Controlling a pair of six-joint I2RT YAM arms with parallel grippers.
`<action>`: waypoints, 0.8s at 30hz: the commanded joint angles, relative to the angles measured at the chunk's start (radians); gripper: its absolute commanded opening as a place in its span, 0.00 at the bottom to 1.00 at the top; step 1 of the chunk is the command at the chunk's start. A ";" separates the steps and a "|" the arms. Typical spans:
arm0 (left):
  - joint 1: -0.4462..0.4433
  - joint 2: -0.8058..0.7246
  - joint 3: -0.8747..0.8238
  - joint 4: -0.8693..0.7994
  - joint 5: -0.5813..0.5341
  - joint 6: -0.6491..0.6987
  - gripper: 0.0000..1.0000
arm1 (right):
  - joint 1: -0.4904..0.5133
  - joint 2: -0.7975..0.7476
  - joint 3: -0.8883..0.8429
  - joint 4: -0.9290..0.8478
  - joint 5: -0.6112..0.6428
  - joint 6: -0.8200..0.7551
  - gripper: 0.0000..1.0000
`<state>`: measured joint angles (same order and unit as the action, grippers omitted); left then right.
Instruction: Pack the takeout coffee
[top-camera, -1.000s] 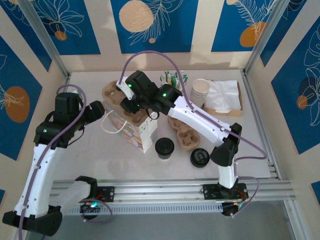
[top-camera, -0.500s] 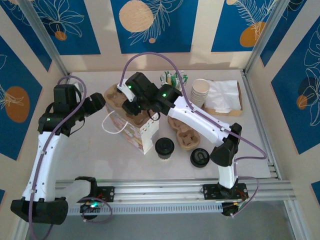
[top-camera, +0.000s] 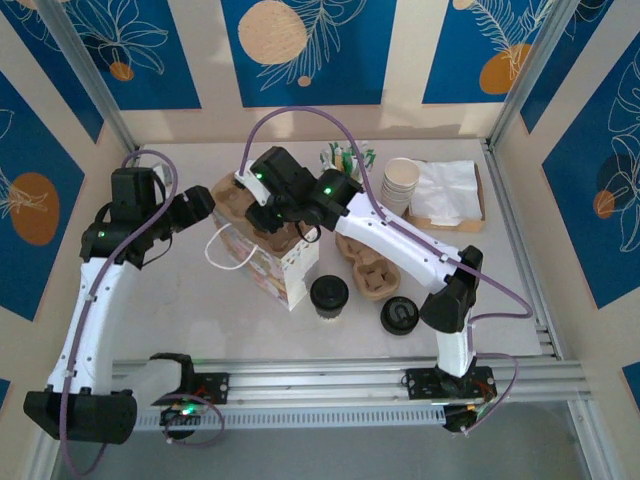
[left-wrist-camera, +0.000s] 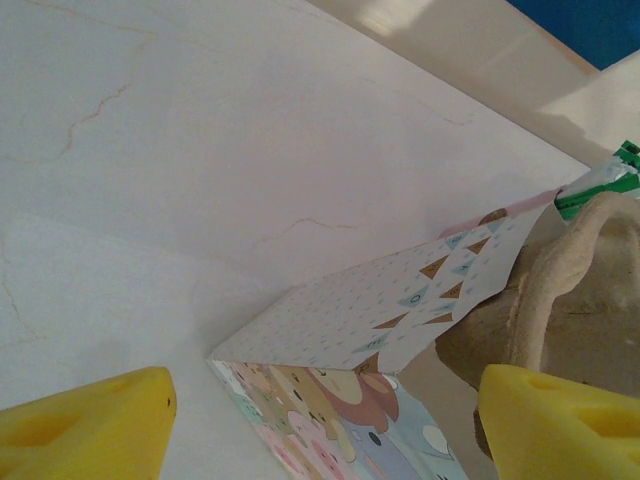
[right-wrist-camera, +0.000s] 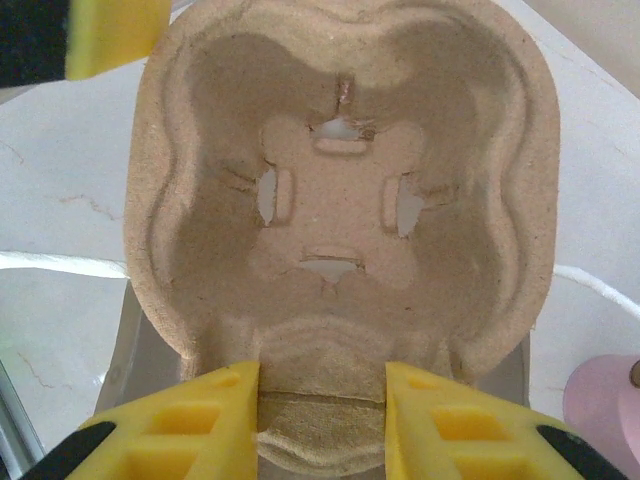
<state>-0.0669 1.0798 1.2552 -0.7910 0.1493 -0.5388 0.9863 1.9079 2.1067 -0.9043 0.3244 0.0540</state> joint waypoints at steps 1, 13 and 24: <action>0.013 0.003 -0.016 0.022 0.040 0.035 0.79 | 0.005 0.010 -0.029 0.021 -0.017 0.019 0.33; 0.015 0.044 -0.020 0.012 0.001 0.057 0.78 | 0.003 0.001 -0.089 0.086 -0.044 0.037 0.33; 0.016 0.086 -0.021 0.030 -0.003 0.065 0.77 | -0.001 -0.027 -0.129 0.117 -0.044 0.053 0.33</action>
<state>-0.0654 1.1507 1.2442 -0.7654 0.1566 -0.4965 0.9794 1.9079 1.9846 -0.7975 0.3103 0.0933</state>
